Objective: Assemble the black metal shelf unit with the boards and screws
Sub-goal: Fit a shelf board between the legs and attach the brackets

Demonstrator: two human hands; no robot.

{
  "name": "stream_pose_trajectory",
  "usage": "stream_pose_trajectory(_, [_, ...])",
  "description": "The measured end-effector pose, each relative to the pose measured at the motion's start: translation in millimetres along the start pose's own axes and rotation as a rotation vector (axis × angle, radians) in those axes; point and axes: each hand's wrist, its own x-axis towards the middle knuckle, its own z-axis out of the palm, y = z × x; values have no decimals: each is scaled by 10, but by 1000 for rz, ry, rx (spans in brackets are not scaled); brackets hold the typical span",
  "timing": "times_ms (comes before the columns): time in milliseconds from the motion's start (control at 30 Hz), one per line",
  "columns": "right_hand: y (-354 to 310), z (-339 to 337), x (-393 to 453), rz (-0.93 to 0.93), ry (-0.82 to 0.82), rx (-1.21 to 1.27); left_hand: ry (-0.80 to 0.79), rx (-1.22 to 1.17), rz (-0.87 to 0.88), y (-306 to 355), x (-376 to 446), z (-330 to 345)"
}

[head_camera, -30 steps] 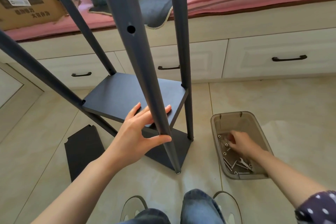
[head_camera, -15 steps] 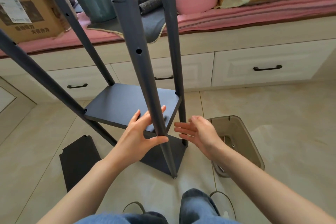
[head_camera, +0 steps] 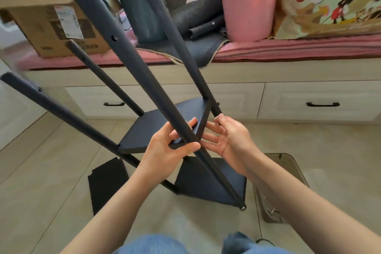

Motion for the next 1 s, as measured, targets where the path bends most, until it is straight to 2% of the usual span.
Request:
stream_pose_trajectory(233, [115,640,190,-28,-2,-186,218,-227,-25,-120,-94,-355])
stream_pose_trajectory(467, [398,1174,372,-11,-84,-386,391,-347,2,-402,-324,-742])
stream_pose_trajectory(733, [730,1565,535,10,-133,-525,460,-505,-14,-807,-549,-1034])
stream_pose_trajectory(1000, [1057,1656,602,47,-133,-710,536,-686,-98,-1217,-761,-990])
